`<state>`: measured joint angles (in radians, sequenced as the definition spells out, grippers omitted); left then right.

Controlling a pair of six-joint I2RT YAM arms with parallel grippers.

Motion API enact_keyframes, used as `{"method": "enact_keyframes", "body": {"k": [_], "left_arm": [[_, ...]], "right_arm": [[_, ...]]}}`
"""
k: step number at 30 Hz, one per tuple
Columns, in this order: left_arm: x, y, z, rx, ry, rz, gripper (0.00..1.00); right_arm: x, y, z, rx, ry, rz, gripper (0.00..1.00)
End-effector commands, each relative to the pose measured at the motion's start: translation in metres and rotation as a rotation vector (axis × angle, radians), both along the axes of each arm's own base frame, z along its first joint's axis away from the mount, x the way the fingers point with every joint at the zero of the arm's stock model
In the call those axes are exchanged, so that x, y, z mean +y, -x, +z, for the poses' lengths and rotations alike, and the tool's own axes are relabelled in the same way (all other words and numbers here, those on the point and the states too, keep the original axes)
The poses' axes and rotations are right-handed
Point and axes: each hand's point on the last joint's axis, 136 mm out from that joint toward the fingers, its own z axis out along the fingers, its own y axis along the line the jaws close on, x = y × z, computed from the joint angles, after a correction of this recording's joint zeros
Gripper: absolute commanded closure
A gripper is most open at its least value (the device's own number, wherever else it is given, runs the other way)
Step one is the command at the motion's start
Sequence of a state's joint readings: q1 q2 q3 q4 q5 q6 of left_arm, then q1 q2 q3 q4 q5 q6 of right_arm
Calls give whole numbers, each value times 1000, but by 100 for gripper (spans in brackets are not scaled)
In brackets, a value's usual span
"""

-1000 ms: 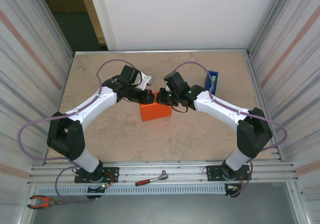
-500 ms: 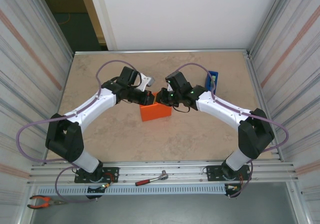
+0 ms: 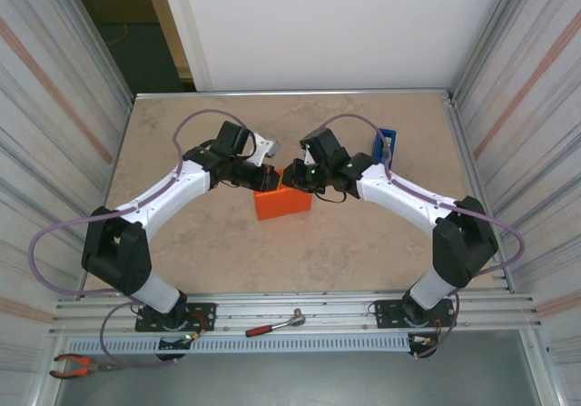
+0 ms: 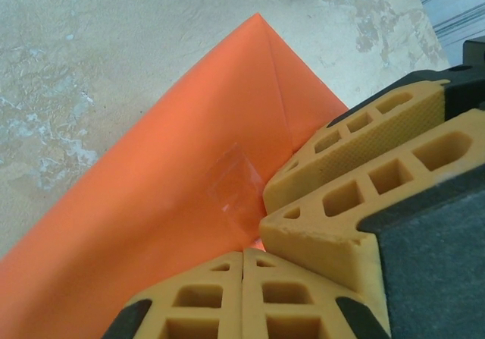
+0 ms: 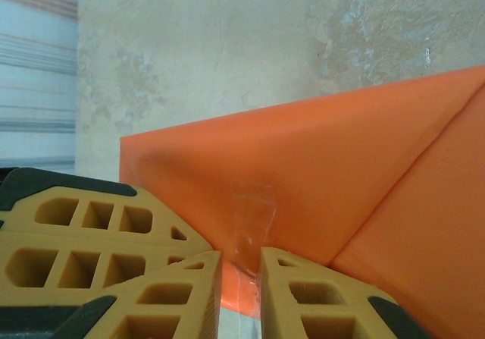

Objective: Wrap the gift box in paper

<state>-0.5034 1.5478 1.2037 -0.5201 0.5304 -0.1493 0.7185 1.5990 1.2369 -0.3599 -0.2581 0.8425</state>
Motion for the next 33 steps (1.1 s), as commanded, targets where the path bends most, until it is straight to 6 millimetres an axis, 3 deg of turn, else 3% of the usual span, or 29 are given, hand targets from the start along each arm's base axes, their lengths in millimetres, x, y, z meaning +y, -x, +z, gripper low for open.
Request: {"method": "enact_keyframes", "body": {"k": [1, 15, 24, 26, 30, 33], "left_arm": [[16, 6, -28, 37, -101, 12, 100], [17, 7, -32, 44, -105, 8, 100], [17, 9, -31, 42, -99, 5, 100], [16, 9, -31, 40, -99, 4, 100], [16, 9, -33, 44, -100, 3, 100], [16, 10, -33, 43, -100, 2, 100]], "right_arm": [[-19, 12, -28, 73, 141, 25, 77], [-8, 13, -16, 42, 114, 100, 73], [-37, 2, 23, -37, 61, 21, 66], [-37, -4, 29, -45, 26, 16, 72], [-27, -16, 37, -33, -69, 24, 96], [-15, -22, 39, -25, -110, 34, 100]]}}
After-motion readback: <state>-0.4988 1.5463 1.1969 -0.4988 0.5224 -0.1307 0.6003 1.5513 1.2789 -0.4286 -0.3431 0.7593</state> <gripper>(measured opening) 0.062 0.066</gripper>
